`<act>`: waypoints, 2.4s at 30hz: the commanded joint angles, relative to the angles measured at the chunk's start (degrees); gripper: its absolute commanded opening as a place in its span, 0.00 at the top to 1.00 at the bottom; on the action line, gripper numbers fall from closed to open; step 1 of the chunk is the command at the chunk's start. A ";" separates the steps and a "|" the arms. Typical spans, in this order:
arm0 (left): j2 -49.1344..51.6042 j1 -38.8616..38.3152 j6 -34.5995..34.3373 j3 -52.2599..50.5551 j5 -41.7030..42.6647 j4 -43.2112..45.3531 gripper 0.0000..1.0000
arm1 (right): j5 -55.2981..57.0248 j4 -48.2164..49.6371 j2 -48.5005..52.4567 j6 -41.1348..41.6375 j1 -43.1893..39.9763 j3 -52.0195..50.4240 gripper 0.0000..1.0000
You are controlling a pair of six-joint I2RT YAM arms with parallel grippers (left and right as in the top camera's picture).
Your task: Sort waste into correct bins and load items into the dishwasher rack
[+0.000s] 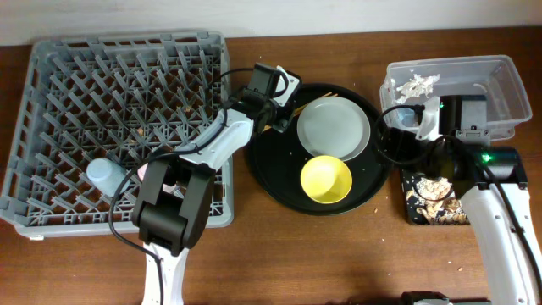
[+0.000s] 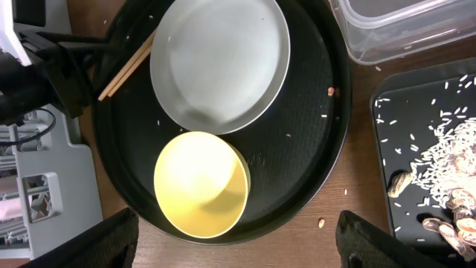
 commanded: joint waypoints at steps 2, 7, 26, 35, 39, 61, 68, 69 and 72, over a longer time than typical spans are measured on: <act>2.29 -0.39 4.17 0.24 -1.22 0.61 0.67 | -0.46 -0.02 0.74 0.02 -0.26 0.28 0.16; 5.44 -0.50 4.20 0.24 -1.25 0.72 0.73 | -0.48 -0.07 0.74 0.04 -0.26 0.28 0.20; -14.91 10.14 -21.81 12.22 -2.19 -42.73 1.00 | -0.48 -0.15 0.74 0.02 -0.26 0.28 0.21; -7.58 11.67 -27.17 7.28 -16.35 -40.83 0.86 | -0.48 -0.20 0.74 0.00 -0.26 0.28 0.21; -9.51 11.65 -22.97 11.74 -11.52 -44.41 0.76 | -0.48 -0.20 0.74 0.00 -0.26 0.28 0.20; 7.98 -2.27 -2.45 16.37 -5.27 -39.21 1.00 | -0.31 -0.39 2.03 0.02 -0.26 0.28 0.20; -11.39 11.87 -24.70 20.61 -14.78 -56.30 1.00 | -0.31 -0.37 2.03 0.02 -0.26 0.28 0.20; -11.39 13.57 -24.92 17.84 -14.62 -54.07 1.00 | -0.31 -0.35 2.03 0.02 -0.26 0.28 0.20; -11.17 12.46 -18.12 7.06 -13.79 -44.70 1.00 | -0.31 -0.22 2.03 0.02 -0.26 0.28 0.20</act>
